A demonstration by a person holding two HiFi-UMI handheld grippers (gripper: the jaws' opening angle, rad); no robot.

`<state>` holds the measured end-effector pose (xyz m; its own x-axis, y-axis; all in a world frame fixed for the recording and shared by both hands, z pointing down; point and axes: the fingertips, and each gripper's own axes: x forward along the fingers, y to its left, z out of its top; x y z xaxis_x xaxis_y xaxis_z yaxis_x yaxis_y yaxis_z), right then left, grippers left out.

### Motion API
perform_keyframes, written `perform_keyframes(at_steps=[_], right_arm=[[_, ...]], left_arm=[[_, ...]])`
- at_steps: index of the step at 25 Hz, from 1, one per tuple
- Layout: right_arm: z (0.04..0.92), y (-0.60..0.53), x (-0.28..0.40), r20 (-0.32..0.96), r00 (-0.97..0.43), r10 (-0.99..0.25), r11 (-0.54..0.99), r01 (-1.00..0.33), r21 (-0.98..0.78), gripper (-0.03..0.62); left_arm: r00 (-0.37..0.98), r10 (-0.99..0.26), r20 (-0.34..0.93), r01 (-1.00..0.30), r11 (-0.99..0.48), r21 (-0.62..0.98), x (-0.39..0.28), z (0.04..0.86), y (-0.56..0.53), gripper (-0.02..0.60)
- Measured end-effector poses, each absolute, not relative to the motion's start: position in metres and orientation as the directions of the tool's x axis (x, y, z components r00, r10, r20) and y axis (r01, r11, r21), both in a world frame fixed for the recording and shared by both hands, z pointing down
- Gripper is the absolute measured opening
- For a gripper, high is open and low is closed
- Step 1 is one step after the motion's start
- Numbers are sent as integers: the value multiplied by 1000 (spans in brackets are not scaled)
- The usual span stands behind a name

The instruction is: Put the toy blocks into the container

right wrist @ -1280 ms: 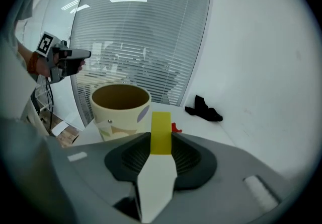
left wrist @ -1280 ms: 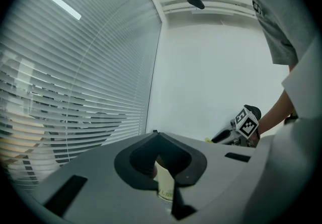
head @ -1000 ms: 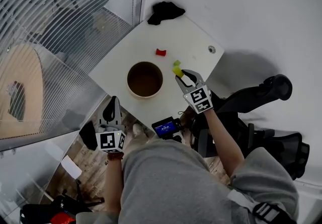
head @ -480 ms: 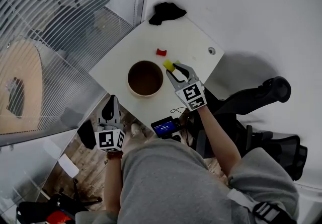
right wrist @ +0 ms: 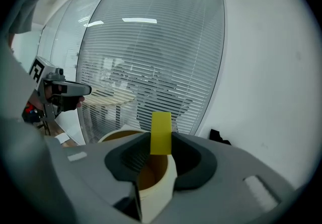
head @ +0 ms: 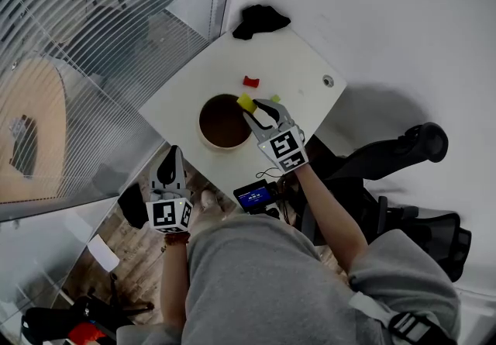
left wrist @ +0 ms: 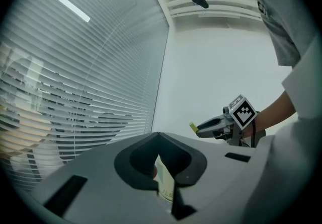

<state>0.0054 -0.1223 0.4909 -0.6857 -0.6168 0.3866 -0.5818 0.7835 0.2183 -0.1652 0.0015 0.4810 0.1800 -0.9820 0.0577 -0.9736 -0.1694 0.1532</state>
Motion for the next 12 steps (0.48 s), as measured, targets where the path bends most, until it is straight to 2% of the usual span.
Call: perform_keyframes(at_steps=[12], right_arm=[[505,-114,-15,415,-706,-574,815,-542,206,140]], left_arm=[[167,-984,66,-975,-155,157,-173,483,1,8]])
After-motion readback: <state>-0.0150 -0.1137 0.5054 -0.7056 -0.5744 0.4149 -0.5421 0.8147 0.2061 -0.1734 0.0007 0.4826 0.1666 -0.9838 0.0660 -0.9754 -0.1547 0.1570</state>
